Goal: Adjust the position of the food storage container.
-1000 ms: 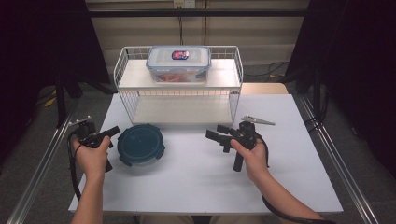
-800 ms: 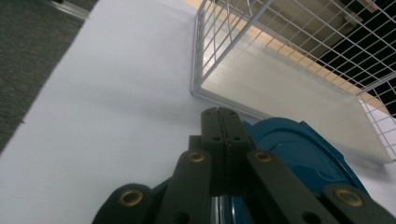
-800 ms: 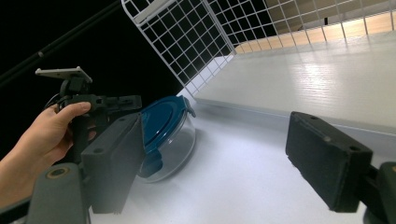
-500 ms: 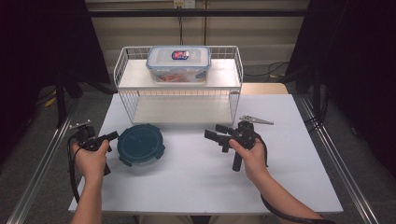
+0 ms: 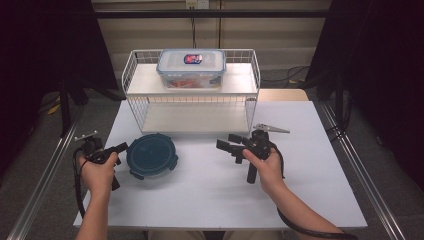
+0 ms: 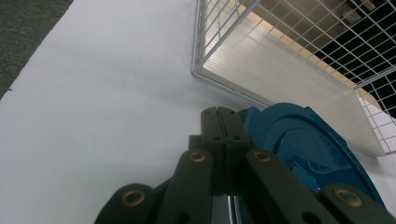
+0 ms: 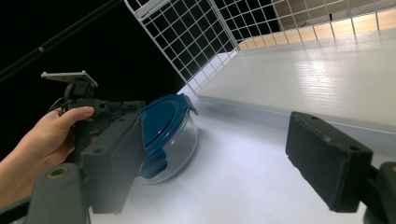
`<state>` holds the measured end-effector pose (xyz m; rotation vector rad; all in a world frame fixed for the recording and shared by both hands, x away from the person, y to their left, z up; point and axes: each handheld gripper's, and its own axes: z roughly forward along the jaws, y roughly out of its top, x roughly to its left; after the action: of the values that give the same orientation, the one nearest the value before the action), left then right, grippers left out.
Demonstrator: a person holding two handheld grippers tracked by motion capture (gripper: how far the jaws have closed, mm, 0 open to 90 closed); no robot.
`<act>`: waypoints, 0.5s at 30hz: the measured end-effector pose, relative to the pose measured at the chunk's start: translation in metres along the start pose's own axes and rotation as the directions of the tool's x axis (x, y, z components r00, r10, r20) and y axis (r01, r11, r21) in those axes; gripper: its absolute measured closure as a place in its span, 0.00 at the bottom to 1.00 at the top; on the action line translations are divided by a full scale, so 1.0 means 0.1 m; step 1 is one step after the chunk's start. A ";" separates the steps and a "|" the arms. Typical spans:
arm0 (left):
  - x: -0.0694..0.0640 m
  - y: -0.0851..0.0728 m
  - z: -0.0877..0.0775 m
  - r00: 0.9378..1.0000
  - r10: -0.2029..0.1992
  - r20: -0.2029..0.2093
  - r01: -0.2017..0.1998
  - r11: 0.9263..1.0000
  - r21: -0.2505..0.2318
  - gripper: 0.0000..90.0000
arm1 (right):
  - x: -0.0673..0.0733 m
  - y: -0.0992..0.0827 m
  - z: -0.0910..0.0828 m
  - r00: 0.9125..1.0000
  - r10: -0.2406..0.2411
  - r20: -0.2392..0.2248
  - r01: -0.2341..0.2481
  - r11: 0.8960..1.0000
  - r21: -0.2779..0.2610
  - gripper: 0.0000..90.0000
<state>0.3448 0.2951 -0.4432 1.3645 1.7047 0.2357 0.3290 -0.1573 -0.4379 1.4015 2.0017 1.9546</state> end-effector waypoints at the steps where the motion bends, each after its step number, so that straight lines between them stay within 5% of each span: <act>1: -0.01 -0.01 0.00 1.000 -0.001 0.004 0.001 1.000 0.002 1.00 | 0.00 0.00 0.01 1.000 0.000 -0.001 0.000 1.000 0.000 0.22; 15: -0.29 -0.19 0.02 0.999 0.029 0.043 -0.030 0.999 0.041 1.00 | 0.02 -0.08 0.05 1.000 -0.006 0.009 0.005 0.999 0.044 0.21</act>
<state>0.3327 0.2626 -0.4415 1.4167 1.6641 0.1877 0.3258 -0.1507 -0.4446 1.4099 2.0549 1.9097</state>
